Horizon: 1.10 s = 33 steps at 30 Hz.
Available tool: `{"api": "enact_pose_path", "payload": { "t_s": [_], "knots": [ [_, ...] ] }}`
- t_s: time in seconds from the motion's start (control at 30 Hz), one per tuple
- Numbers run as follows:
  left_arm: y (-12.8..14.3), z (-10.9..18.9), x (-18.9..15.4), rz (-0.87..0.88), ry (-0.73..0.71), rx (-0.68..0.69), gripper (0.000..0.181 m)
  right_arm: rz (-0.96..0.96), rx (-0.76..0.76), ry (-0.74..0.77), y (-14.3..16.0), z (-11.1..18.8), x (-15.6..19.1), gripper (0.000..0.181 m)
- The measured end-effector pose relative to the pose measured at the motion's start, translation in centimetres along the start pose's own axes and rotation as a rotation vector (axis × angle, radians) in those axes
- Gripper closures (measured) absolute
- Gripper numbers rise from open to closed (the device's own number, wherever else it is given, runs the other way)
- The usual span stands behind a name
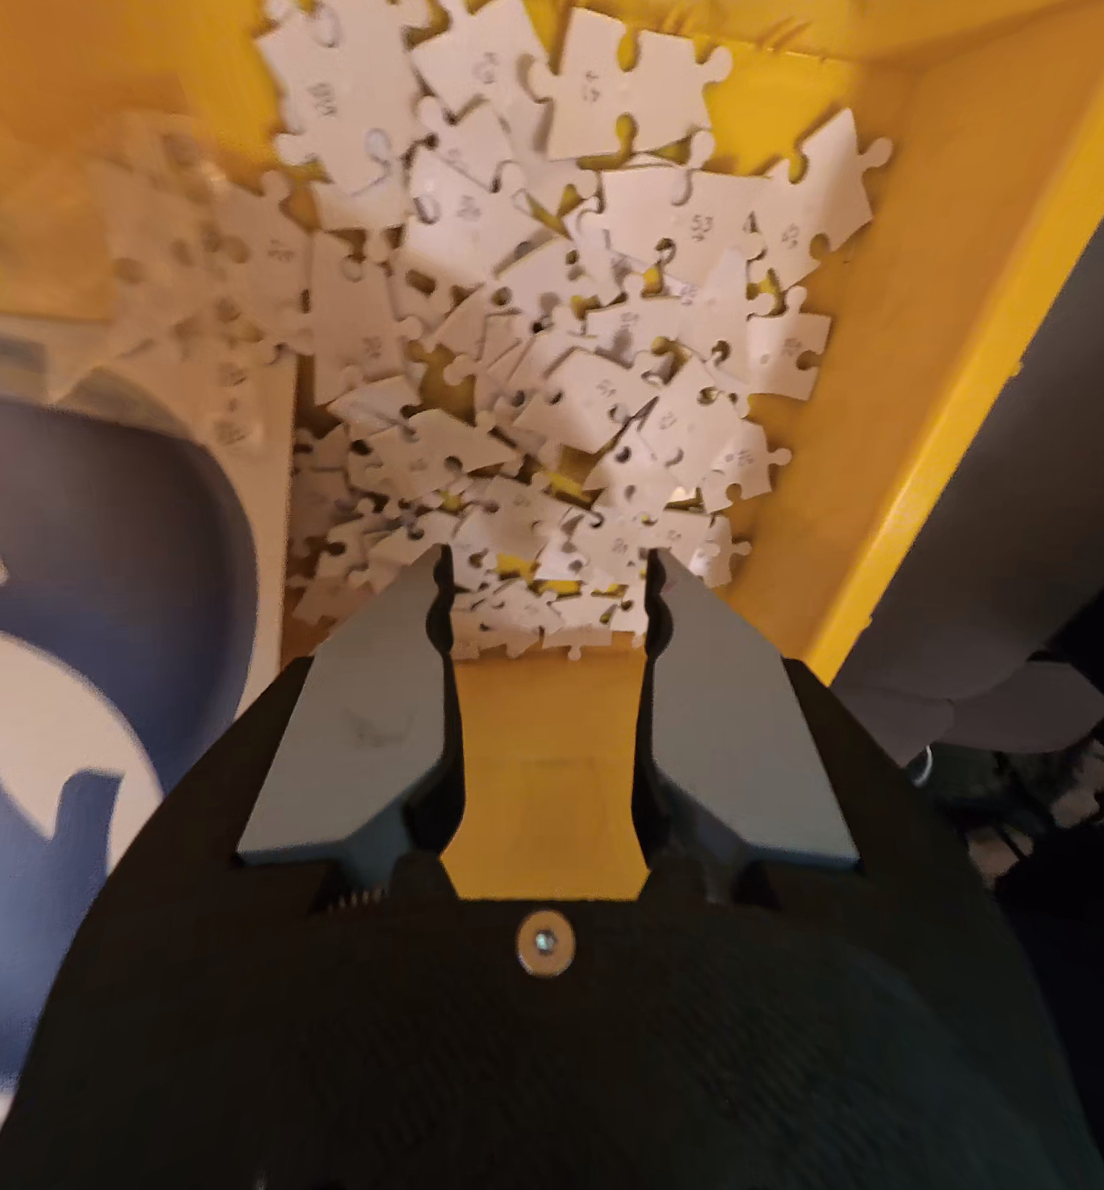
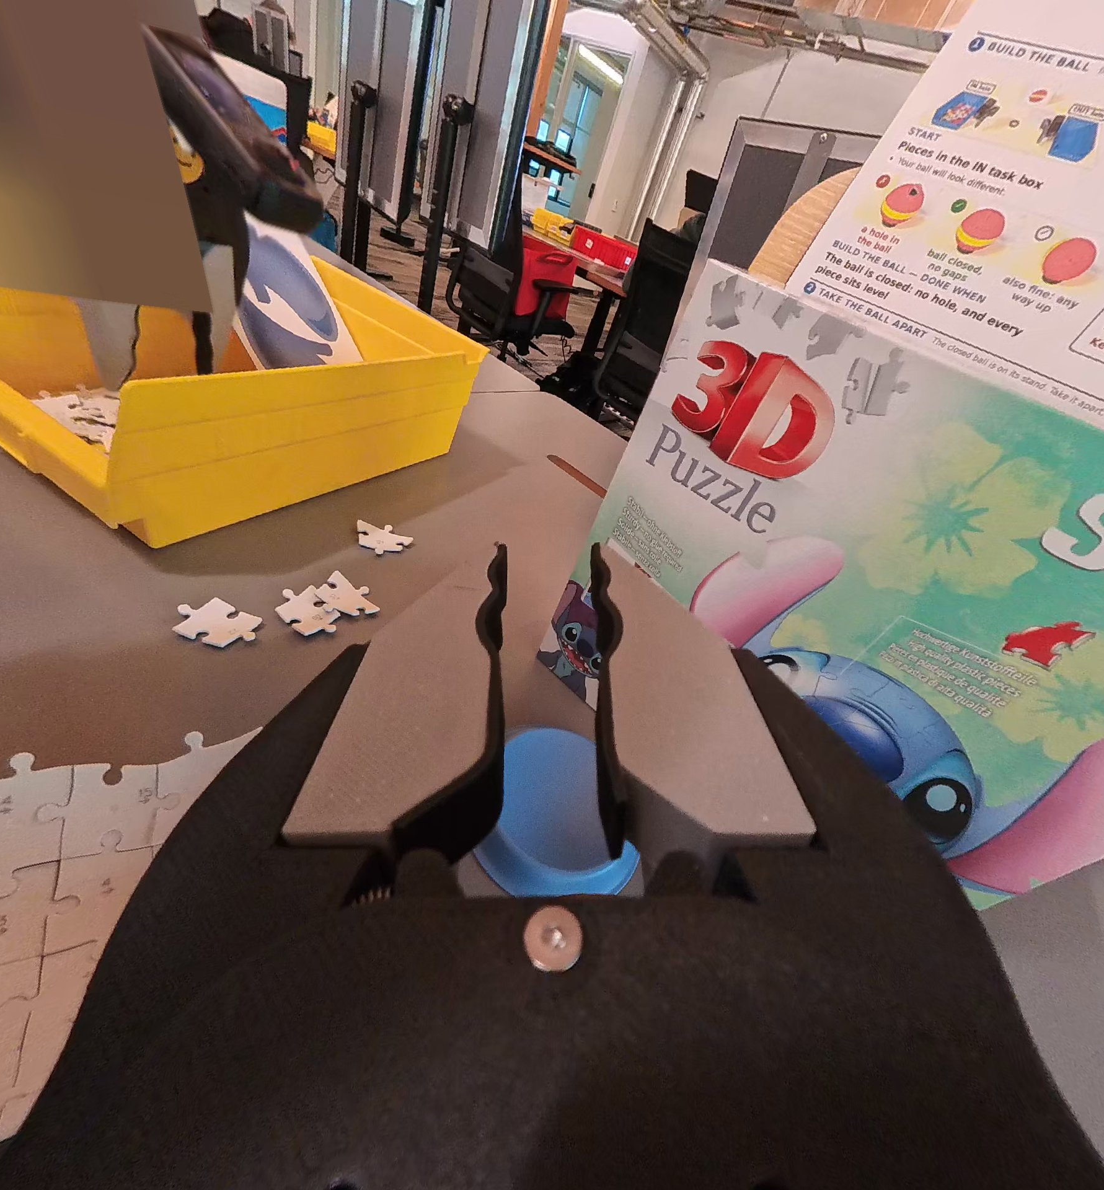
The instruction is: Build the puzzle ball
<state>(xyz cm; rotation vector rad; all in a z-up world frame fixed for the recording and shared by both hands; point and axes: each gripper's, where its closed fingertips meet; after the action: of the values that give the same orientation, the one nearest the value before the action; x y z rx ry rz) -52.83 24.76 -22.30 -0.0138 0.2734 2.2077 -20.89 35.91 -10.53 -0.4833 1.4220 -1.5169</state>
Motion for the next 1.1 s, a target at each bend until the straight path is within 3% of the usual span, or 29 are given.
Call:
{"api": "enact_pose_path", "payload": {
  "t_s": [0.17, 0.3, 0.5, 0.7, 1.1],
  "knots": [
    [0.5, 2.5, 1.7, 0.084, -0.041, -0.098, 0.131, 0.002, -0.008, 0.002, -0.2, 0.1, 0.0, 0.159],
    [-1.8, 2.1, 2.0, 0.061, -0.077, -0.157, 0.140, 0.007, -0.005, -0.003, -0.2, 0.0, 0.2, 0.159],
    [-2.5, -0.2, 2.8, -0.030, -0.171, -0.053, 0.140, 0.008, -0.012, 0.011, -0.3, 0.3, -0.1, 0.160],
    [-2.9, -1.3, 2.8, -0.014, -0.157, -0.038, 0.135, 0.011, -0.024, 0.005, -0.7, 0.5, 0.1, 0.159],
    [-2.1, -1.4, 3.2, -0.036, -0.230, -0.014, 0.148, 0.018, -0.049, 0.006, -1.3, 1.1, 0.2, 0.160]
  ]
}}
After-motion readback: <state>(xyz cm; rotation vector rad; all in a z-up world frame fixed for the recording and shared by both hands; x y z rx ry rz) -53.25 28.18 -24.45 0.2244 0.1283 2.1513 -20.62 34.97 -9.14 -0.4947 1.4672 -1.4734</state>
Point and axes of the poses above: each gripper's, where its closed fingertips meet, z back along the fingers, y out of its underside, x = y × z across the jaws, and after that the axes turned 9 degrees about x, right-handed
